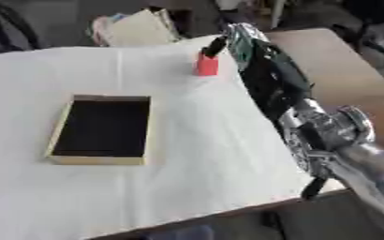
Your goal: Pick up objects on the table and place them in the box.
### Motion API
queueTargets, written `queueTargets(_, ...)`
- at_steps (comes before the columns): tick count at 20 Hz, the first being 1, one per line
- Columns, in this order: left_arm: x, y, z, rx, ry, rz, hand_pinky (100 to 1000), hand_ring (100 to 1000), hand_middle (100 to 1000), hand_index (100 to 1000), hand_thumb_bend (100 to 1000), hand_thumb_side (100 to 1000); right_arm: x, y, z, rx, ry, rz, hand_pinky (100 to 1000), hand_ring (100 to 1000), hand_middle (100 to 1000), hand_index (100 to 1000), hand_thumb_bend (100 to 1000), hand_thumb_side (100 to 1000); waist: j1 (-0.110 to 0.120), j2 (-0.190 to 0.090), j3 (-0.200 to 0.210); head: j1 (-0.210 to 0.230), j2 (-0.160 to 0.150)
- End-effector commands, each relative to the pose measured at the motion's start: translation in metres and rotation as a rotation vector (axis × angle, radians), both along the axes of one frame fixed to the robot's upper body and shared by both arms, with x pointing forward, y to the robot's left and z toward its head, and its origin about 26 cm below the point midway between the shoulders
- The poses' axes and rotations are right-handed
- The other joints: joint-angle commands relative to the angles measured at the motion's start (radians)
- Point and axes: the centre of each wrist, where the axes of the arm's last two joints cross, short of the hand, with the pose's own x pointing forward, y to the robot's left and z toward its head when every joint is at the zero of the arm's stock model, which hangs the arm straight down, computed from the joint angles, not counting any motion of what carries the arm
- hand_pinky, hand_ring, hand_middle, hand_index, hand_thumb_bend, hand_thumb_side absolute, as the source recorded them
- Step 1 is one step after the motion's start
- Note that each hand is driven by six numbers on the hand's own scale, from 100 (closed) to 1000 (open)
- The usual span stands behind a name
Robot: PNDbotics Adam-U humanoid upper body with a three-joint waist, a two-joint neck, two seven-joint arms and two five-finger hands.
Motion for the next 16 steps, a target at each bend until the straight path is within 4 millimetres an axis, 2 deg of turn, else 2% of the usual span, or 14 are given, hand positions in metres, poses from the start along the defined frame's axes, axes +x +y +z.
queueTargets(1, -0.001, 0.001, 0.006, 0.012, -0.021, 0.002, 811, 592, 615, 810, 234, 456, 0.002, 0.0, 0.021, 0.002, 0.01, 0.034, 826, 938, 955, 993, 304, 180, 0.001, -0.018, 0.0, 0.006, 0.003)
queueTargets(3, -0.001, 0.001, 0.007, 0.013, -0.022, 0.002, 811, 592, 615, 810, 234, 456, 0.002, 0.001, 0.019, -0.015, 0.055, 0.044, 844, 944, 968, 995, 262, 201, 0.0, -0.019, 0.001, 0.006, 0.003)
queueTargets(8, -0.001, 0.0, 0.007, 0.012, -0.024, 0.001, 811, 591, 615, 810, 235, 456, 0.001, -0.001, 0.012, -0.059, 0.104, 0.017, 856, 947, 975, 994, 197, 101, 0.001, -0.016, 0.005, 0.005, -0.001)
queueTargets(16, -0.001, 0.0, 0.007, 0.009, -0.027, 0.0, 812, 590, 614, 810, 235, 457, 0.0, -0.007, 0.003, -0.048, 0.118, -0.009, 852, 945, 969, 991, 176, 100, 0.004, -0.004, 0.007, 0.005, -0.007)
